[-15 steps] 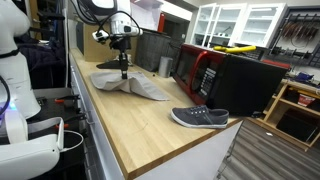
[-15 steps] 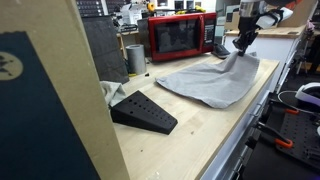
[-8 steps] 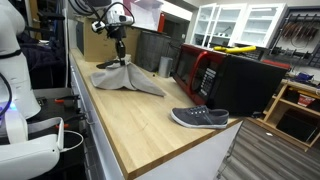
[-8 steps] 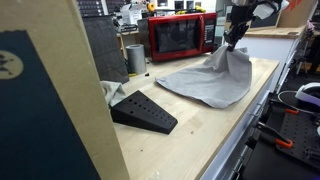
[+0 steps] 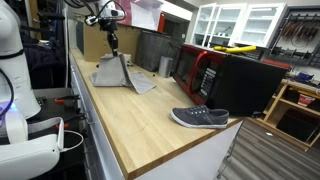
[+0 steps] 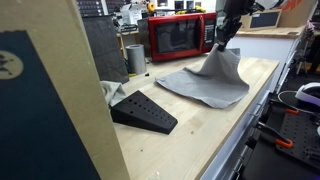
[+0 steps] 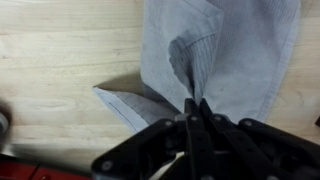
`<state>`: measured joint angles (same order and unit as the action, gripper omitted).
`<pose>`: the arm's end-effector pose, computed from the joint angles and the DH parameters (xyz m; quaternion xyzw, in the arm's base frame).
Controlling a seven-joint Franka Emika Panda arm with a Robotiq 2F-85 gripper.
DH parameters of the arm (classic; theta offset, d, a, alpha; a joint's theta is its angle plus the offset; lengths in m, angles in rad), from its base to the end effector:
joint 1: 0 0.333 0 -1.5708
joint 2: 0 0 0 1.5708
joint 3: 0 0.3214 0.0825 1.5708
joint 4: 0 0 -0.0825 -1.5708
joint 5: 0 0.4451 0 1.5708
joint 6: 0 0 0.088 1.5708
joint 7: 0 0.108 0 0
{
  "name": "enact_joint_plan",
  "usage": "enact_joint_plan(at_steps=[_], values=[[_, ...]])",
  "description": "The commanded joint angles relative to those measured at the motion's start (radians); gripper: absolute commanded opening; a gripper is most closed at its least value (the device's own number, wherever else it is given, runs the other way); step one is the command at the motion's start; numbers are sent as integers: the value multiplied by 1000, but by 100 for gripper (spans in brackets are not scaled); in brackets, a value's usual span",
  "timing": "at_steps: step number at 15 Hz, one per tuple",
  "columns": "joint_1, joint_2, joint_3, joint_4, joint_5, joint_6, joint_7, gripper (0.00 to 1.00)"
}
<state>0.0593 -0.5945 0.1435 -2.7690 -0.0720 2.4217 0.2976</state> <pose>0.4064 0.0764 0.3754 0.9901 -0.0302 0.1321 0.0364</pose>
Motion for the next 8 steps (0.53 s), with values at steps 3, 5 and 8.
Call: enact_joint_plan(at_steps=[3,5,8], values=[[77,-8,42,12,48,-31,-41,1],[100,-5,57,11,44,-31,-47,1],[121,7,85,7,33,-22,-53,1]])
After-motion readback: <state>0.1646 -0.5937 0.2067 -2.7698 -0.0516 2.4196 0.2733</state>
